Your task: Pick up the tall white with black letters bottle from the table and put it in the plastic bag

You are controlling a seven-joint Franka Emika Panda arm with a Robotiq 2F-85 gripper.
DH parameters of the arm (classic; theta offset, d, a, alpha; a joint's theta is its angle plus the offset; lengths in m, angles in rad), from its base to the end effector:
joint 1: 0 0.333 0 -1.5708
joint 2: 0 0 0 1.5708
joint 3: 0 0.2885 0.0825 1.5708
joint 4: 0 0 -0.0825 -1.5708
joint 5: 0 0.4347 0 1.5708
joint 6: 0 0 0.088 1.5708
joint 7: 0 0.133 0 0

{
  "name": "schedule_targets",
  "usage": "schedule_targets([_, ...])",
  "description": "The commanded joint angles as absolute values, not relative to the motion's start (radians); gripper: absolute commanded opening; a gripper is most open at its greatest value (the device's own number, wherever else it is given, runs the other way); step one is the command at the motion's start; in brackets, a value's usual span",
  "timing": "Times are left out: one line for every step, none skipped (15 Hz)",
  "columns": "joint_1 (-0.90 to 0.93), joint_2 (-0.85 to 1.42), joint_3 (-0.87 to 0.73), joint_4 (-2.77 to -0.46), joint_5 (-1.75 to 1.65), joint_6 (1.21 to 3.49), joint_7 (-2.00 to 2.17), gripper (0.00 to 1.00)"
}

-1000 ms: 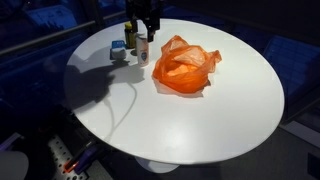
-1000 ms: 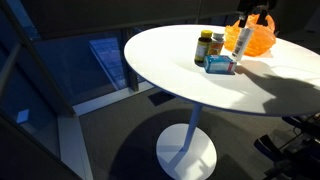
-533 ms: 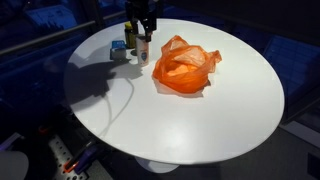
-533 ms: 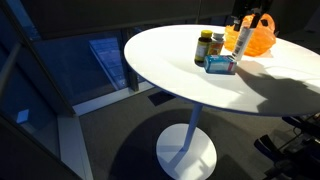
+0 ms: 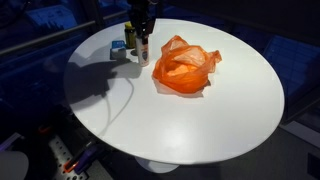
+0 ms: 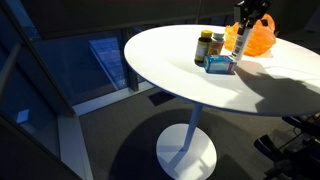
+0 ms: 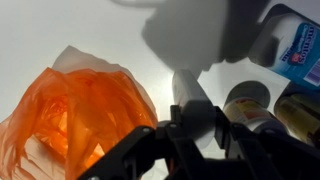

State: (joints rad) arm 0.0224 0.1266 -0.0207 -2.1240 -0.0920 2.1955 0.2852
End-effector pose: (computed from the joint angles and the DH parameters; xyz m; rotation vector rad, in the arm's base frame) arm 0.5889 -0.0043 0.2622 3.0383 -0.3471 -0.0669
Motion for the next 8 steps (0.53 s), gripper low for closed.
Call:
schedule_targets([0.022, 0.106, -0.026, -2.105, -0.109, 2.175, 0.312, 0.11])
schedule_targets([0.021, 0.091, -0.026, -2.105, -0.105, 2.166, 0.309, 0.11])
schedule_targets([0.020, 0.076, -0.026, -2.103, -0.102, 2.158, 0.305, 0.11])
schedule_targets([0.019, 0.056, -0.027, -2.103, -0.098, 2.150, 0.302, 0.11])
schedule_targets([0.017, 0.037, -0.027, -2.101, -0.096, 2.142, 0.301, 0.11])
schedule_targets([0.015, 0.012, -0.027, -2.100, -0.094, 2.131, 0.298, 0.11])
schedule_targets([0.012, -0.010, -0.028, -2.096, -0.100, 2.120, 0.304, 0.11])
schedule_targets([0.008, -0.031, -0.029, -2.090, -0.104, 2.108, 0.308, 0.11])
